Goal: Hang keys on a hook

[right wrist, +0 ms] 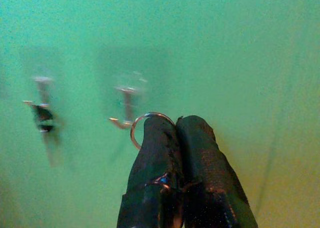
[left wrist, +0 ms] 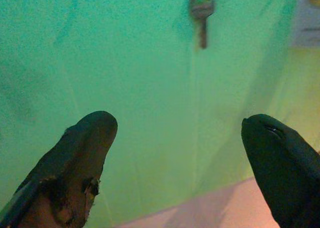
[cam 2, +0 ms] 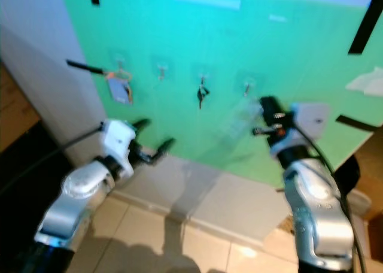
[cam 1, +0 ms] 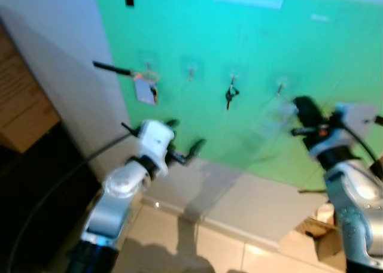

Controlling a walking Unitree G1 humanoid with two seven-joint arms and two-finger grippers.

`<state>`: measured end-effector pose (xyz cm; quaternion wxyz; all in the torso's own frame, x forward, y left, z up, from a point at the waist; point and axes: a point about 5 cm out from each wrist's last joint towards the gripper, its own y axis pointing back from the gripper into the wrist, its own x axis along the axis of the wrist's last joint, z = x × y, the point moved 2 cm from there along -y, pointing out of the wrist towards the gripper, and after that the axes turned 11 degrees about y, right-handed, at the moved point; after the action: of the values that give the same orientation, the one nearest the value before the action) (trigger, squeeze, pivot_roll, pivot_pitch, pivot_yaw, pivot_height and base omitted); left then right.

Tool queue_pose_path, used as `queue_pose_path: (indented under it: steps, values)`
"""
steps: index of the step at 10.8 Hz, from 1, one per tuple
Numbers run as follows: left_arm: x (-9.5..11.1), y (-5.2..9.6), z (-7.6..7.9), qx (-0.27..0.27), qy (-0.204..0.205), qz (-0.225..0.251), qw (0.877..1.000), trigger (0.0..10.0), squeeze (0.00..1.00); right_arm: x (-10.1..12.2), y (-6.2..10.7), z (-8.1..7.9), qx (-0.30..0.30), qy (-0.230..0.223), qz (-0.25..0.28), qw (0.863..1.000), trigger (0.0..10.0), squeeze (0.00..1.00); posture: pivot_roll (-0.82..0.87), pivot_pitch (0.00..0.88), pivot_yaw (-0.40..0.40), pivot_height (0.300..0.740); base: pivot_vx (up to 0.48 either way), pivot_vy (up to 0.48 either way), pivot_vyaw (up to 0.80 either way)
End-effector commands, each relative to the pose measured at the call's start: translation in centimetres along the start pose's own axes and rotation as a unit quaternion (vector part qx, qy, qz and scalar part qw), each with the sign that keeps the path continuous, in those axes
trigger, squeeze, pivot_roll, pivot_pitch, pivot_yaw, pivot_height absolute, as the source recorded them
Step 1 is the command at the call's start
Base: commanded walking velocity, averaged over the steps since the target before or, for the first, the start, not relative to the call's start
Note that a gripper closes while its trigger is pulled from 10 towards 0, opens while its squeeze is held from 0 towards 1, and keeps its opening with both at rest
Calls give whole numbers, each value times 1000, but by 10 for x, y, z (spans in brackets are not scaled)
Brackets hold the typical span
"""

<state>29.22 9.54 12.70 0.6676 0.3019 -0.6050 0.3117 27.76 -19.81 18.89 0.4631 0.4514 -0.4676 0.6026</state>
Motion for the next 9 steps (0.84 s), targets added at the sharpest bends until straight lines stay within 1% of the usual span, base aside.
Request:
queue_pose_path:
  steps: [1,2,3,4,5,6,7,8,9]
  values:
    - [5,4,0,-16,2,1,1000,10000,0,4,-1,-2,12,-2,9,1000,10000,0,-130,0,-23,740,0,0,0]
    - [5,4,3,-35,-3,-5,999,10000,0,6,-3,-1,14,-1,11,1000,10000,0,-130,0,-24,740,0,0,0]
    - [6,6,9,-69,-4,-15,998,10000,0,8,-4,0,24,5,13,1000,10000,0,-130,0,-25,740,0,0,0]
    - [8,7,12,-94,0,-21,995,10000,0,8,-4,-1,33,8,12,999,10000,0,-129,0,-24,740,0,0,0]
    - [11,7,15,-120,-2,-27,992,10000,0,8,-7,-4,58,16,8,998,10000,0,-129,0,-19,740,0,0,0]
    - [13,7,15,-125,-4,-29,992,10000,0,8,-9,-8,73,19,6,997,10000,0,-129,0,-17,740,0,0,0]
    - [15,6,15,-133,-6,-31,991,10000,0,7,-15,-15,99,30,-4,995,10000,0,-128,0,-14,740,0,0,0]
    - [17,5,15,-135,-7,-31,990,10000,0,8,-21,-18,107,32,-4,994,10000,0,-124,0,-14,740,0,0,0]
    - [18,5,15,-135,-8,-30,990,10000,0,8,-22,-18,108,32,-4,994,10000,0,-122,0,-15,740,0,0,0]
